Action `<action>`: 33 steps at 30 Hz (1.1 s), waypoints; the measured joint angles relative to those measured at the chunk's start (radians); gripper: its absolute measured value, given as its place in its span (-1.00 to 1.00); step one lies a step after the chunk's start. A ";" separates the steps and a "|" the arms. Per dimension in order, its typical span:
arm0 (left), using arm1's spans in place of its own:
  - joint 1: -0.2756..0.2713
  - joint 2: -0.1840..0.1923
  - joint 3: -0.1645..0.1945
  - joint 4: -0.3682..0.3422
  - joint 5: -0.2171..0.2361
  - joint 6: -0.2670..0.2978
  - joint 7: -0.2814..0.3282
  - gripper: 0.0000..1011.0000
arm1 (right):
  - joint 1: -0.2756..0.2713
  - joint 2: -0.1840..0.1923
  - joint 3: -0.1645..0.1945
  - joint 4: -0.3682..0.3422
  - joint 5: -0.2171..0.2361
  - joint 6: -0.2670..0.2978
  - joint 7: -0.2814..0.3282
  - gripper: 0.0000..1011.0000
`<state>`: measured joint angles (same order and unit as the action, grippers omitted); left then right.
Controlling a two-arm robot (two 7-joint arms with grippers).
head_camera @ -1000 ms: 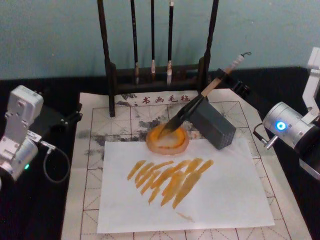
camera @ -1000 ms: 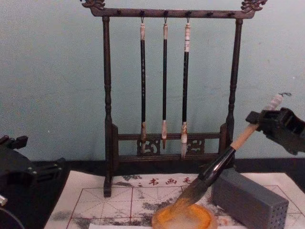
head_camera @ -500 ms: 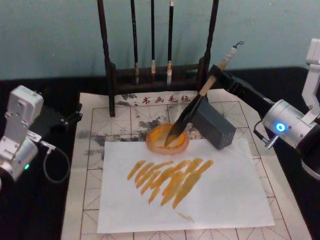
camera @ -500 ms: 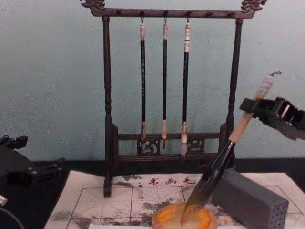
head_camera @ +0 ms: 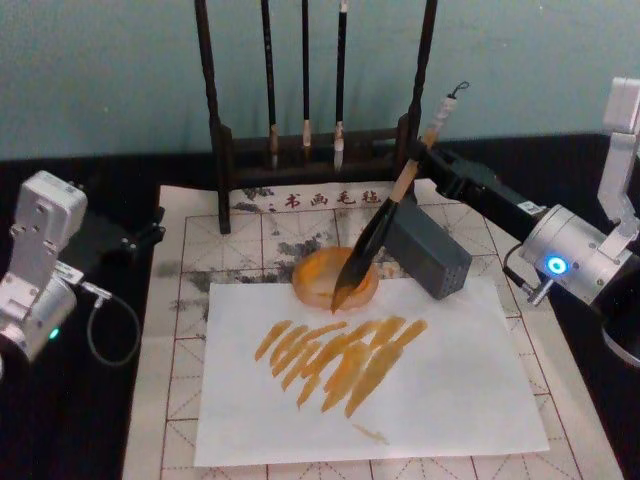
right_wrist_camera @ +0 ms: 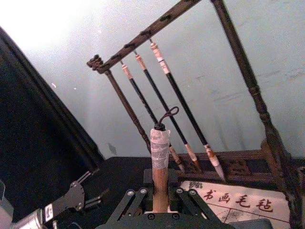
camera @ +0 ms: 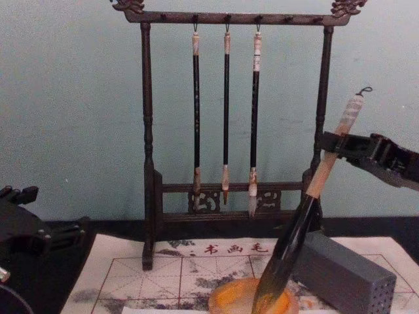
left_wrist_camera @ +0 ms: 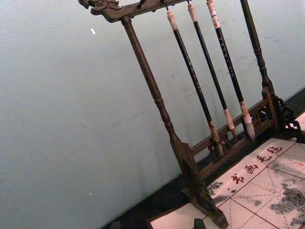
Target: Pick up the brush from the inkstone, write on the paper, then place the brush back to its original position.
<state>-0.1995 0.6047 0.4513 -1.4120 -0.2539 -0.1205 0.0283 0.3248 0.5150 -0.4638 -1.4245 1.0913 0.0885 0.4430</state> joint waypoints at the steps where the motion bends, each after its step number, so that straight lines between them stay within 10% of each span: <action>1: 0.000 0.000 0.000 0.000 0.000 0.000 0.000 0.98 | -0.001 0.000 -0.002 -0.003 -0.007 -0.001 0.004 -0.60; 33: 0.000 0.000 0.000 0.000 0.000 0.000 0.000 0.98 | 0.004 -0.070 -0.045 0.028 -0.190 -0.086 0.077 -0.60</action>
<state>-0.1996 0.6047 0.4514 -1.4120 -0.2539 -0.1205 0.0283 0.3285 0.4447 -0.5085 -1.3964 0.9012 0.0024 0.5195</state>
